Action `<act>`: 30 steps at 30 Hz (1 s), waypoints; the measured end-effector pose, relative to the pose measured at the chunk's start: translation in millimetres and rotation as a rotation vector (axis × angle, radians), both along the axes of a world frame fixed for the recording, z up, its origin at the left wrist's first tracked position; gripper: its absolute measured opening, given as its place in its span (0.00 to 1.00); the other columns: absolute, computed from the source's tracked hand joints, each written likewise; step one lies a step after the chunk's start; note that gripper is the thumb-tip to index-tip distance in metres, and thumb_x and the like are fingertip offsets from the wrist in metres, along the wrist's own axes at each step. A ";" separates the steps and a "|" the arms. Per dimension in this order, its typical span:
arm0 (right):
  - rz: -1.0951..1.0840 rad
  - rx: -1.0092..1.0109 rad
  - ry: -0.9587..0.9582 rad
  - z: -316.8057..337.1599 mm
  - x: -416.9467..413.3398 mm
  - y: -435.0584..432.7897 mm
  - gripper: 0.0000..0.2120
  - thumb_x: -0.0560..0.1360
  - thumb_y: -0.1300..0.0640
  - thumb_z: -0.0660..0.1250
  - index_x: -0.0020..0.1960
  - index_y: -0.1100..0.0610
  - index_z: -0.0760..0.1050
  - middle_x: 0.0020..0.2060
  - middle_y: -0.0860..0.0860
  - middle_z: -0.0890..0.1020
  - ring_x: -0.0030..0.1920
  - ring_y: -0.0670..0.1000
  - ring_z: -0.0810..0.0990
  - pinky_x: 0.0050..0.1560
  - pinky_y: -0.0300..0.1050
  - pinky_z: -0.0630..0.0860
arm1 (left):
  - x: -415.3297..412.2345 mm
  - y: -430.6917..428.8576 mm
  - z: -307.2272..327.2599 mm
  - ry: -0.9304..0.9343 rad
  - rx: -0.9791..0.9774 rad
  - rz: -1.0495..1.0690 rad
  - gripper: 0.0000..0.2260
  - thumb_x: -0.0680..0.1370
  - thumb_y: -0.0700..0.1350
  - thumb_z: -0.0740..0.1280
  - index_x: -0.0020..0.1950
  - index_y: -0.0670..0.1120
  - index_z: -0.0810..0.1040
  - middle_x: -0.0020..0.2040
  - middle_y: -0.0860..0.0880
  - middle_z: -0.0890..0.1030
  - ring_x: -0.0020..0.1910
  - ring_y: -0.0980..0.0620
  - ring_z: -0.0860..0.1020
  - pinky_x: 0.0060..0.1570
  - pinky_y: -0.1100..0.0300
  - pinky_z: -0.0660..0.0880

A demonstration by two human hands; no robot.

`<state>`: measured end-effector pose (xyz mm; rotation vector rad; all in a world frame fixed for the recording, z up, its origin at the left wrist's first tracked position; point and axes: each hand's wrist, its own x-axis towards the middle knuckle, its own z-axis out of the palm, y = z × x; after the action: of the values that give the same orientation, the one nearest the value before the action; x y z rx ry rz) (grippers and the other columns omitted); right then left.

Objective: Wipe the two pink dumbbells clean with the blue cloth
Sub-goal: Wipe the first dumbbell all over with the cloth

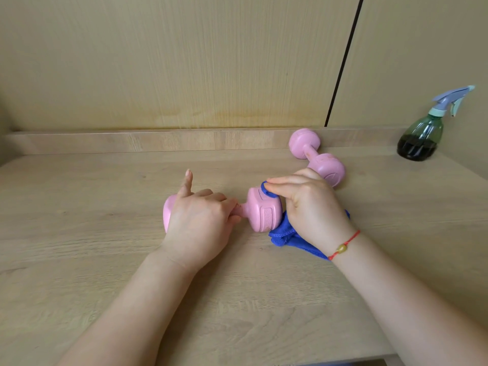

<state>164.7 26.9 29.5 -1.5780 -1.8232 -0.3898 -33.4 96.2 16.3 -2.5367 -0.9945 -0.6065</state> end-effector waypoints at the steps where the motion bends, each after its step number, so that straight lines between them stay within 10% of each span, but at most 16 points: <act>1: -0.038 -0.011 0.004 0.0 -3.4 5.7 0.24 0.67 0.66 0.53 0.50 0.58 0.85 0.48 0.52 0.86 0.46 0.59 0.80 0.53 0.39 0.73 | 0.0 -0.2 0.5 0.001 -0.001 0.001 0.14 0.74 0.52 0.58 0.38 0.51 0.82 0.31 0.54 0.79 0.33 0.47 0.79 0.68 0.34 0.64; 7: 0.037 0.040 -0.043 5.5 -29.1 10.8 0.23 0.68 0.62 0.52 0.44 0.57 0.86 0.43 0.50 0.87 0.40 0.56 0.80 0.45 0.34 0.72 | 0.3 -1.7 1.9 -0.004 -0.007 -0.003 0.15 0.73 0.52 0.58 0.38 0.51 0.82 0.31 0.53 0.80 0.33 0.47 0.80 0.68 0.34 0.64; 13: 0.246 -0.009 0.001 -0.4 -14.0 -9.5 0.22 0.72 0.65 0.53 0.50 0.58 0.86 0.51 0.51 0.85 0.50 0.46 0.73 0.59 0.26 0.64 | 0.8 -0.7 1.2 -0.038 -0.001 -0.011 0.16 0.75 0.53 0.57 0.39 0.52 0.83 0.30 0.53 0.79 0.32 0.47 0.79 0.68 0.36 0.65; 23: -0.027 -0.206 0.101 10.6 -16.5 12.8 0.24 0.68 0.71 0.57 0.54 0.54 0.85 0.54 0.48 0.85 0.53 0.54 0.75 0.57 0.48 0.75 | 3.2 1.7 1.3 -0.049 -0.005 0.047 0.08 0.69 0.50 0.70 0.41 0.46 0.82 0.28 0.51 0.79 0.30 0.47 0.80 0.66 0.36 0.66; 30: 0.216 0.000 0.002 0.1 -21.5 -13.1 0.22 0.72 0.64 0.53 0.49 0.58 0.86 0.51 0.50 0.85 0.51 0.47 0.74 0.58 0.29 0.66 | 2.9 1.0 -1.5 -0.077 -0.015 0.071 0.17 0.69 0.51 0.76 0.50 0.42 0.81 0.28 0.47 0.80 0.30 0.46 0.81 0.67 0.38 0.66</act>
<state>143.2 13.8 29.6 -1.3630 -1.9674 -0.2873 -30.5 97.1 14.8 -2.4957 -1.1143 -0.6831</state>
